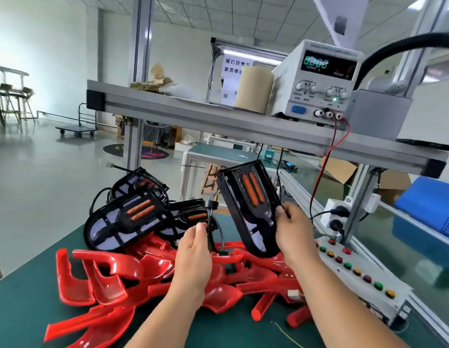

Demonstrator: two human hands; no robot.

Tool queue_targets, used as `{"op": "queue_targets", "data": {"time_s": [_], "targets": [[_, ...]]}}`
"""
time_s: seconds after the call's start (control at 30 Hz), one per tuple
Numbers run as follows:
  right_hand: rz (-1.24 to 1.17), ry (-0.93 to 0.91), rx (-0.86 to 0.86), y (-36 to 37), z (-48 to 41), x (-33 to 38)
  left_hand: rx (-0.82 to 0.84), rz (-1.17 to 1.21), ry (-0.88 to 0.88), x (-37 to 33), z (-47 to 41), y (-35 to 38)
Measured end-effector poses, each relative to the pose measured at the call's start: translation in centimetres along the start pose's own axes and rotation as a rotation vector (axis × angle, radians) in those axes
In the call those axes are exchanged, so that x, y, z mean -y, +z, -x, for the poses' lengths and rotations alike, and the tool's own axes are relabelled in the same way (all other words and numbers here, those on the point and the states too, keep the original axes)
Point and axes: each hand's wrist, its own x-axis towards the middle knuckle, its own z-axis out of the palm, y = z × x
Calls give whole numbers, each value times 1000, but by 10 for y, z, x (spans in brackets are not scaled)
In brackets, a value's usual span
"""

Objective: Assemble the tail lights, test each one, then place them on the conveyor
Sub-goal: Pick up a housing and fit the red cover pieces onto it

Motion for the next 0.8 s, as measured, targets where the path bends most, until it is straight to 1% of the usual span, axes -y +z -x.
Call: {"op": "queue_targets", "data": {"time_s": [0.07,0.13,0.23,0.27,0.33,0.4,0.43,0.5,0.57,0.63,0.7,0.8], "targets": [[17,-38,25,-18,10,-5,74,8,-11,-4,2,-1],[37,-69,37,-34,21,-10,174,-34,0,-5,5,1],[13,-81,97,-58,34,-16,201,-83,49,-1,3,0],[8,-91,136,-66,38,-18,205,-77,51,-1,2,-2],[0,-107,250,-82,46,-19,224,39,6,-2,0,-9],[-9,-91,382,-95,54,-19,320,112,-35,-5,0,-16],[-3,-84,439,-100,58,-19,393,76,-34,-7,1,-18],[33,-62,539,-106,65,-19,488,-84,-4,-8,4,-20],[45,-41,620,-106,73,-22,527,-286,54,-10,6,-21],[98,-57,669,-102,83,-25,575,-426,109,-10,7,-22],[181,-92,716,-95,94,-31,625,-478,144,-8,9,-20],[227,-108,782,-84,106,-40,739,-510,125,-4,17,-15]]}}
